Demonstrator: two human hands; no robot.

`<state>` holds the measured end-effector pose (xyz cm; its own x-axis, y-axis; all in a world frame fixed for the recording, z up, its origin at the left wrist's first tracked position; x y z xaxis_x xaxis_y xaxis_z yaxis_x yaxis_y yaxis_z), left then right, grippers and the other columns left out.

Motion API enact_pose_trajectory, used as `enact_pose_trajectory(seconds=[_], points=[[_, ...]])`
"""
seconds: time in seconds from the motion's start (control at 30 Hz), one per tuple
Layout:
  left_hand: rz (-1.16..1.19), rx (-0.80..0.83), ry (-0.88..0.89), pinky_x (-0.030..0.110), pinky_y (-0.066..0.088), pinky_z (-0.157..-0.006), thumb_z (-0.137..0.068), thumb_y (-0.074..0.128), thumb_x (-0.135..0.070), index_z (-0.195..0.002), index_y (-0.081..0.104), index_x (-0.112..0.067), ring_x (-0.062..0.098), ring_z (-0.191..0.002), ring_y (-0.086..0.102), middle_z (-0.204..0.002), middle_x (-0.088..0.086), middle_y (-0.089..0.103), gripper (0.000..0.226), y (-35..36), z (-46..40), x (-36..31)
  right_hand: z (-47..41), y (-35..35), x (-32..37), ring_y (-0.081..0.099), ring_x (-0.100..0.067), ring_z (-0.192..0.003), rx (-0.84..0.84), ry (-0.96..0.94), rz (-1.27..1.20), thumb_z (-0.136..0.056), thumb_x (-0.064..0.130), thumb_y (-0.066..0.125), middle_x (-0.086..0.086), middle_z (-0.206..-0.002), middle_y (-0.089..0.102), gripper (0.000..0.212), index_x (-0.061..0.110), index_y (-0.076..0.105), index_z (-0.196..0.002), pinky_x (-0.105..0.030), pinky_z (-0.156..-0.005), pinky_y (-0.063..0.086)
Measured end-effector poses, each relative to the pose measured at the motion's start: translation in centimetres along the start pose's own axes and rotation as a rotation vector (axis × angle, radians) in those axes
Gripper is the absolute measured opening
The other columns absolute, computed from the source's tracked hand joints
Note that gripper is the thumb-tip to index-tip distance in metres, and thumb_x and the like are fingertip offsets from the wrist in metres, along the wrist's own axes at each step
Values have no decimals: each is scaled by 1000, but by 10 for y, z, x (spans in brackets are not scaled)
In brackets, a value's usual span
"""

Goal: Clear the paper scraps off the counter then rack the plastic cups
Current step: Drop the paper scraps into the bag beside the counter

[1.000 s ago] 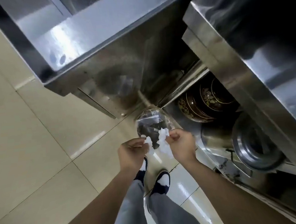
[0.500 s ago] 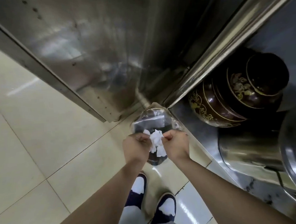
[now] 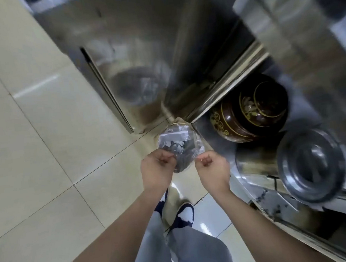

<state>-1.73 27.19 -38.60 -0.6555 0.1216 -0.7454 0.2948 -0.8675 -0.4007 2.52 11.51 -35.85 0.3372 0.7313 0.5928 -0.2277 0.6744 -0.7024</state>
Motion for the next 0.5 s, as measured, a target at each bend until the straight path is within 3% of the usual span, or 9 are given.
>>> enact_pose_trajectory(seconds=[0.07, 0.2, 0.3, 0.5], points=[[58, 12, 26, 10, 50, -61, -80, 75, 1, -74, 78, -10, 13, -61, 68, -68, 5, 76, 14, -22, 28, -35, 28, -33, 27, 58, 0, -58, -27, 4, -63, -80, 5, 68, 11, -63, 64, 27, 29, 63, -67, -4, -56, 42], [68, 24, 155, 30, 54, -65, -78, 76, 1, -63, 72, -5, 23, -62, 66, -62, 11, 71, 17, -65, 86, -112, 83, -101, 86, 62, -2, -66, -60, -60, -143, -79, 4, 69, 10, -69, 68, 28, 29, 65, -67, -7, -61, 44], [37, 33, 270, 36, 51, -62, -77, 77, 1, -58, 63, -3, 27, -60, 61, -56, 12, 64, 24, -95, 132, -166, 123, -151, 125, 63, -6, -69, -75, -112, -172, -80, 6, 70, 11, -67, 68, 28, 30, 63, -68, -7, -60, 43], [-38, 102, 535, 23, 45, -58, -73, 86, -6, -56, 55, -13, 14, -59, 55, -57, 0, 58, 36, -120, 203, -257, 182, -242, 163, 62, -7, -67, -177, -204, -215, -82, 12, 73, 12, -72, 68, 30, 37, 62, -68, -7, -58, 42]])
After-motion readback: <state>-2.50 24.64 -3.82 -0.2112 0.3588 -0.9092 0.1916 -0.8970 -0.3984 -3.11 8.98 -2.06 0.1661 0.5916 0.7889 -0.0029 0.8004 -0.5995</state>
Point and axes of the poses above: each hand's wrist, its own z-axis away from the middle knuckle, its own y-axis out of the palm, x = y × z, the point moved 3 cm from there along -z, towards the middle knuckle
